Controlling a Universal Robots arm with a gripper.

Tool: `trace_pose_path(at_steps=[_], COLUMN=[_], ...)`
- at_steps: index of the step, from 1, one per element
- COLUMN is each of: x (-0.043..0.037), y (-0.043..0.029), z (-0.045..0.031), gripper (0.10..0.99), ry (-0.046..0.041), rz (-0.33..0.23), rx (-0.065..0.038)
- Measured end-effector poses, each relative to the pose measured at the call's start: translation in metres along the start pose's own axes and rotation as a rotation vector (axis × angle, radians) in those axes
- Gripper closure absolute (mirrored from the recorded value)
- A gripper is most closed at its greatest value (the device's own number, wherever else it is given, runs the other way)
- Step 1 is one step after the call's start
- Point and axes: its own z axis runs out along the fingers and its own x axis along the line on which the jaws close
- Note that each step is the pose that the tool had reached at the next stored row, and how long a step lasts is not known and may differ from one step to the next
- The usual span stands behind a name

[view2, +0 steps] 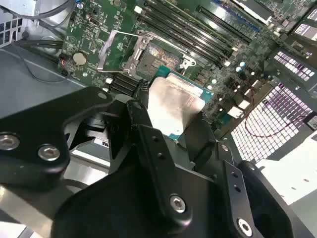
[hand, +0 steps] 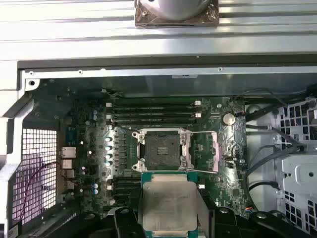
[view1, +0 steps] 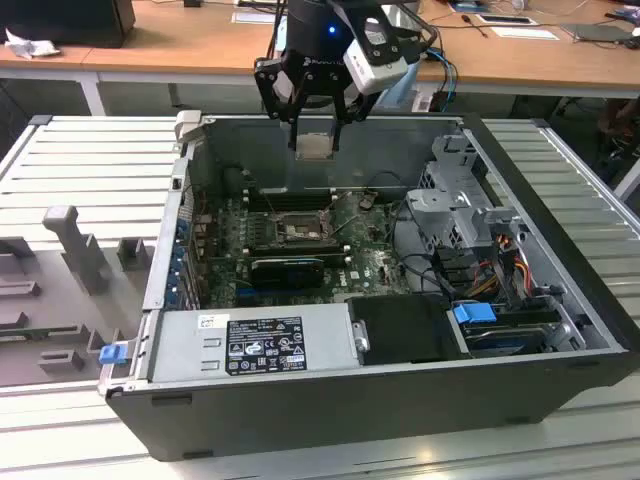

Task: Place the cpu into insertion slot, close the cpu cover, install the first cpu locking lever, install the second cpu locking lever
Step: 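Place the cpu into insertion slot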

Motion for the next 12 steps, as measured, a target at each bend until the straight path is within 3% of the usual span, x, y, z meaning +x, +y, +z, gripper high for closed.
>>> trace_pose_path(at_steps=[3, 12], x=[0.0, -0.0001], y=[0.0, -0.0002], z=[0.0002, 0.0025], gripper=[0.557, 0.557], ry=[-0.007, -0.0088], rz=[0.078, 0.098], rx=[-0.001, -0.002])
